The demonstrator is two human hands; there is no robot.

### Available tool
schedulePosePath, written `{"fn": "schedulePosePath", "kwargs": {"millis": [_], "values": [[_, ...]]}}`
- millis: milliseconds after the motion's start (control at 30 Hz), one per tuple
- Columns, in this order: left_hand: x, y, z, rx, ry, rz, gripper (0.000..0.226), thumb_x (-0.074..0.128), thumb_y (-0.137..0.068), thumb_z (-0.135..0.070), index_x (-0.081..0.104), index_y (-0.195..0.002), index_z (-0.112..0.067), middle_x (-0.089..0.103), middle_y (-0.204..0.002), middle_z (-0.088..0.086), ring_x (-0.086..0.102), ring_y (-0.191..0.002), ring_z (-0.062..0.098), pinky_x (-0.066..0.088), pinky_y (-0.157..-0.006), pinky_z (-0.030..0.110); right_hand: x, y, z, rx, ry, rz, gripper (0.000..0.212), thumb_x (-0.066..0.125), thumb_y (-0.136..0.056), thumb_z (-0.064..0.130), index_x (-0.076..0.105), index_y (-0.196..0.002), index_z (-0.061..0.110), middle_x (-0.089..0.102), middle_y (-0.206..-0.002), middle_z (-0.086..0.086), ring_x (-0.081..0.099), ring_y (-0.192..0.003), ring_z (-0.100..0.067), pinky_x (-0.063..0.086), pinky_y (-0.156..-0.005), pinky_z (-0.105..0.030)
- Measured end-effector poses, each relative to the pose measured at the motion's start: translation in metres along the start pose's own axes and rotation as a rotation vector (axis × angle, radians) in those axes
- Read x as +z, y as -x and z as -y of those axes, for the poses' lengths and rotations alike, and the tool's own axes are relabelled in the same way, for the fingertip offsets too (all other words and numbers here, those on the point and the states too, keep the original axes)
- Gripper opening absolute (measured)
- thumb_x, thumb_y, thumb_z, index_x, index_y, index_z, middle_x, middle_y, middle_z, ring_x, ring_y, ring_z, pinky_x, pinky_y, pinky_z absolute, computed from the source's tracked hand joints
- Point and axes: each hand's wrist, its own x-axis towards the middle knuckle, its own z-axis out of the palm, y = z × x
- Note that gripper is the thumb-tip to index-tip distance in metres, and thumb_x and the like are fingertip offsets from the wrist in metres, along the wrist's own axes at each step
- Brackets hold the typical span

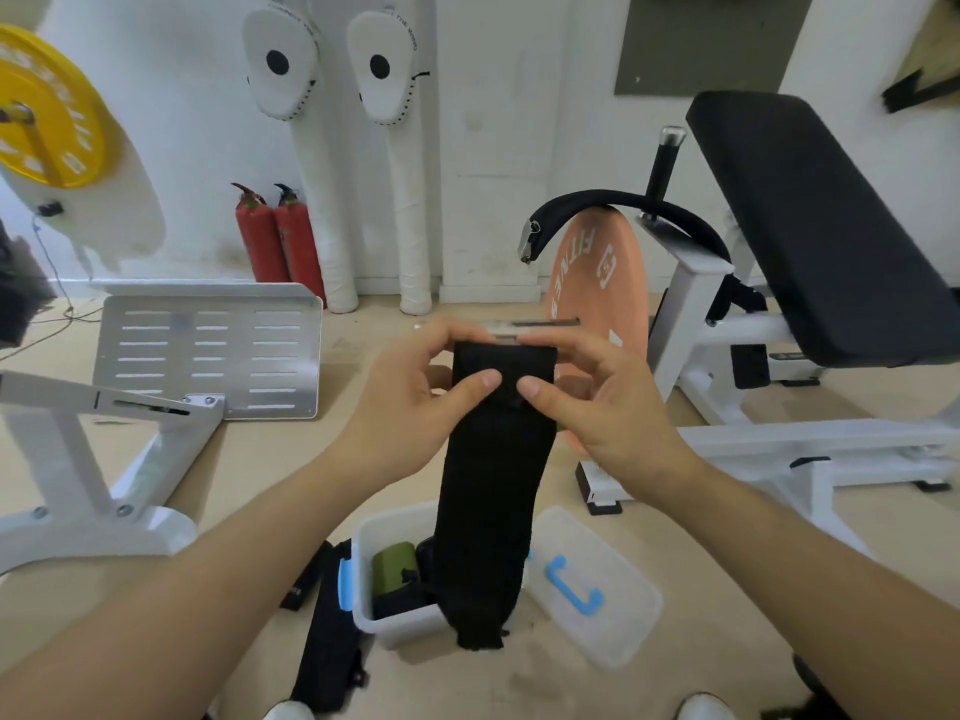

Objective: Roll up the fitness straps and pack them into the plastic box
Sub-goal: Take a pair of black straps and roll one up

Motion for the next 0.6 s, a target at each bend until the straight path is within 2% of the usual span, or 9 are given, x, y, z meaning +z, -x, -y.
{"fn": "schedulePosePath", "kwargs": {"millis": [67,133,233,333,433,600], "values": [[0.000,0.001,0.000,0.050,-0.051,0.008,0.024,0.073,-0.092,-0.010,0.065,-0.108,-0.026,0.067,-0.103,-0.009,0.072,-0.093,0.021,0.064,-0.075,0.043,-0.001,-0.001,0.001,-0.045,0.046,0.007,0.030,0.073,-0.089,0.001,0.068,-0.117,0.012,0.071,-0.108,-0.008,0.074,-0.086,-0.031,0.062,-0.078,-0.053],[-0.001,0.002,-0.001,0.019,-0.027,0.030,0.024,0.075,-0.090,-0.012,0.065,-0.106,-0.026,0.067,-0.103,-0.008,0.072,-0.095,0.023,0.063,-0.076,0.042,-0.003,-0.002,0.001,-0.091,0.086,-0.004,0.027,0.073,-0.088,-0.002,0.070,-0.111,0.011,0.072,-0.101,-0.007,0.074,-0.084,-0.030,0.061,-0.075,-0.054],[-0.003,0.002,-0.008,-0.204,0.212,0.104,0.019,0.071,-0.093,-0.027,0.065,-0.108,-0.019,0.069,-0.104,0.000,0.074,-0.094,0.023,0.060,-0.078,0.037,-0.004,0.000,0.000,-0.141,0.109,-0.027,0.025,0.073,-0.085,-0.006,0.071,-0.105,0.008,0.073,-0.093,-0.014,0.072,-0.081,-0.036,0.059,-0.072,-0.057],[-0.003,-0.001,-0.011,-0.313,0.194,0.193,0.033,0.056,-0.099,-0.044,0.068,-0.119,-0.021,0.074,-0.108,0.001,0.072,-0.105,0.023,0.058,-0.090,0.036,-0.004,0.004,0.000,-0.222,0.167,-0.004,0.023,0.072,-0.083,-0.011,0.070,-0.103,-0.001,0.071,-0.098,-0.012,0.072,-0.090,-0.027,0.059,-0.076,-0.051],[0.001,0.003,-0.013,-0.303,0.124,0.243,0.034,0.050,-0.102,-0.040,0.069,-0.124,-0.024,0.075,-0.115,-0.001,0.070,-0.110,0.014,0.056,-0.096,0.036,-0.004,0.004,-0.001,-0.278,0.221,0.031,0.022,0.073,-0.082,-0.011,0.071,-0.102,-0.003,0.070,-0.105,-0.012,0.070,-0.098,-0.024,0.058,-0.078,-0.049],[0.004,0.006,-0.014,-0.346,0.182,0.205,0.024,0.059,-0.101,-0.028,0.069,-0.120,-0.020,0.075,-0.111,0.010,0.073,-0.103,0.020,0.061,-0.083,0.029,-0.008,0.002,-0.005,-0.294,0.250,0.065,0.023,0.075,-0.080,-0.012,0.072,-0.100,-0.001,0.069,-0.106,-0.013,0.069,-0.101,-0.023,0.059,-0.075,-0.048]]}}
